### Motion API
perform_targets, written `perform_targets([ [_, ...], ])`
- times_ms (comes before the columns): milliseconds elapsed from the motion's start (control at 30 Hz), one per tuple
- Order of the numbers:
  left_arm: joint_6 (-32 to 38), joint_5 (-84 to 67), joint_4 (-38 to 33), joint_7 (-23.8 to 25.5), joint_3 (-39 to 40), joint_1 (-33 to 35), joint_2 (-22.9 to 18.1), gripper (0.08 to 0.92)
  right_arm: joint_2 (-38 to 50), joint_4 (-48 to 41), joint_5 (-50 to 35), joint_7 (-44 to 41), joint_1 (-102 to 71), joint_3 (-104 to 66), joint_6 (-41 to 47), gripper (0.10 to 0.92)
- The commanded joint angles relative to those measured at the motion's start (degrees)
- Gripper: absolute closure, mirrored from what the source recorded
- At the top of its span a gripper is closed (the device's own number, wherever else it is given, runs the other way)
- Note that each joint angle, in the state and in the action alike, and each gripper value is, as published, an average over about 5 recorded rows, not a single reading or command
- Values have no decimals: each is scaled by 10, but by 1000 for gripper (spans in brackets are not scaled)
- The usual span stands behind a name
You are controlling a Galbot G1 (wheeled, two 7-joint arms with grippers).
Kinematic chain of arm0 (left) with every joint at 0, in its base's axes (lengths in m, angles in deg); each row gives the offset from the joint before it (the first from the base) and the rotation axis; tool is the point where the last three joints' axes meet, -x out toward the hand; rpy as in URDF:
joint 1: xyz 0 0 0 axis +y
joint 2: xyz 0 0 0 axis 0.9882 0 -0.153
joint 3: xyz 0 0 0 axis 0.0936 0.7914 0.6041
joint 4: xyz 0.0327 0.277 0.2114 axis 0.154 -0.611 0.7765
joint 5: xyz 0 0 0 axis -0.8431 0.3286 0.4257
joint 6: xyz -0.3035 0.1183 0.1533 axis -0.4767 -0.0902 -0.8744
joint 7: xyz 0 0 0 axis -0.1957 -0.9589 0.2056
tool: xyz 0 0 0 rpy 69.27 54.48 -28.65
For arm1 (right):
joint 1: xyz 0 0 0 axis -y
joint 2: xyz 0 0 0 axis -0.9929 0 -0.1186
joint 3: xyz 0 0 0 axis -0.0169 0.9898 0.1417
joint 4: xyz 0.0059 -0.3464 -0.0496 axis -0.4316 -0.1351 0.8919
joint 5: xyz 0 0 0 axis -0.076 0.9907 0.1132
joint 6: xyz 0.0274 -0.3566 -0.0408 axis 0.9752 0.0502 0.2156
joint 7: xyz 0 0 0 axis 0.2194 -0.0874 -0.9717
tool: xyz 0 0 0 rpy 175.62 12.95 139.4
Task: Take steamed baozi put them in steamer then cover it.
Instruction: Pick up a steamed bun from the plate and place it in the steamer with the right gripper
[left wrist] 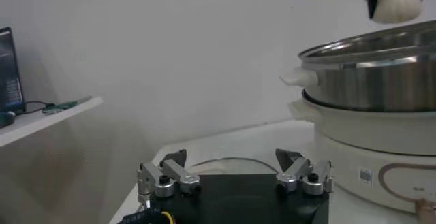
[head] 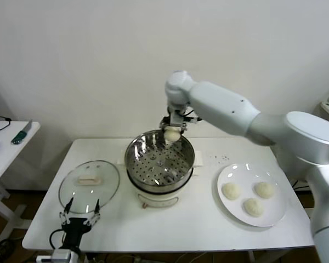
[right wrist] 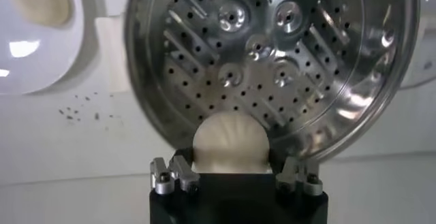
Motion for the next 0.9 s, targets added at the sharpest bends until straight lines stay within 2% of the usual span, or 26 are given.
perform_targets([
  [33, 1, -1, 0, 0, 0, 2, 3, 177, -58, -21, 50, 12, -33, -2, -25, 312],
  [600, -3, 3, -1, 0, 5, -5, 5, 177, -74, -61, 156, 38, -95, -32, -35, 296],
  [900, -3, 3, 1, 0, 5, -2, 3, 177, -81, -74, 166, 36, -105, -45, -32, 206],
])
